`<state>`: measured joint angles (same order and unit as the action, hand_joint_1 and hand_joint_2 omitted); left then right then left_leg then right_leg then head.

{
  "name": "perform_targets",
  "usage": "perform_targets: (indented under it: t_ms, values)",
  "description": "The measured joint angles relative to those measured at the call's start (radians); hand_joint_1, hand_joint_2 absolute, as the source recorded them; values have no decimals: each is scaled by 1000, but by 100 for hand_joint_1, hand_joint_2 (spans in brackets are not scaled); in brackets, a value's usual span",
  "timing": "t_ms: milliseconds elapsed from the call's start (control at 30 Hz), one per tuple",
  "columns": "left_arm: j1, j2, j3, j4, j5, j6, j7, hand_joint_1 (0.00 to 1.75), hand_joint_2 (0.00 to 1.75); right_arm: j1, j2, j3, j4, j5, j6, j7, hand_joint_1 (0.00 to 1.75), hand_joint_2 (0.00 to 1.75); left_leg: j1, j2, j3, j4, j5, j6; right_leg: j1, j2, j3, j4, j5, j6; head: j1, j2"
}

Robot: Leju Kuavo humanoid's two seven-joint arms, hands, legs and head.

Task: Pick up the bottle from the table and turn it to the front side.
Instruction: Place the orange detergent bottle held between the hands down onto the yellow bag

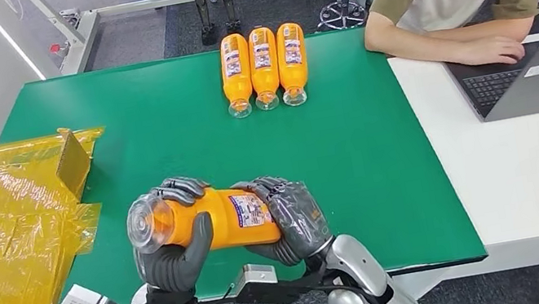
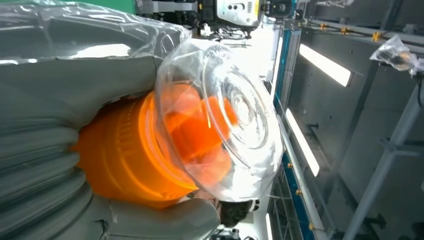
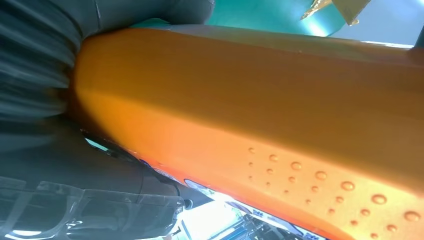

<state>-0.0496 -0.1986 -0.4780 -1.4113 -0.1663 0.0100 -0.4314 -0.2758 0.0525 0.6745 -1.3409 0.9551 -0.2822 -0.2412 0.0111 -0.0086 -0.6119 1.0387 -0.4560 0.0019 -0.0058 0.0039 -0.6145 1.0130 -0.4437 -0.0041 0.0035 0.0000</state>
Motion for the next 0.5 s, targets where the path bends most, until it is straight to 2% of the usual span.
perform_targets:
  t_ms: [67, 100, 200, 233, 400, 500]
  values:
    - [-4, -1, 0, 0, 1, 0, 0, 175, 175, -2, 1, 0, 0, 0, 4, 1, 159, 175, 0, 0, 0, 0, 0, 0, 0, 0, 0, 0, 0, 0, 0, 0]
    - [-5, -1, 0, 0, 1, 0, 0, 175, 175, -2, 1, 0, 0, 0, 5, 2, 135, 175, 0, 0, 0, 0, 0, 0, 0, 0, 0, 0, 0, 0, 0, 0]
    - [-7, -4, 0, 0, 1, 0, 0, 175, 175, -3, 2, 0, 0, 1, 5, 6, 17, 175, 0, 0, 0, 0, 0, 0, 0, 0, 0, 0, 0, 0, 0, 0]
    - [-7, -5, 0, 0, 0, 0, 0, 175, 175, -2, 2, 0, 0, 1, 1, 9, 0, 175, 0, 0, 0, 0, 0, 0, 0, 0, 0, 0, 0, 0, 0, 0]
    - [-8, -6, 0, 0, -8, 2, 12, 175, 175, 3, 9, 2, -2, -13, -27, 6, 0, 175, 0, 0, 0, 0, 0, 0, 0, 0, 0, 0, 0, 0, 0, 0]
    - [-8, -6, 0, -1, -16, 23, 14, 175, 175, 17, 14, 2, -14, -85, -66, -28, 0, 175, 0, 0, 0, 0, 0, 0, 0, 0, 0, 0, 0, 0, 0, 0]
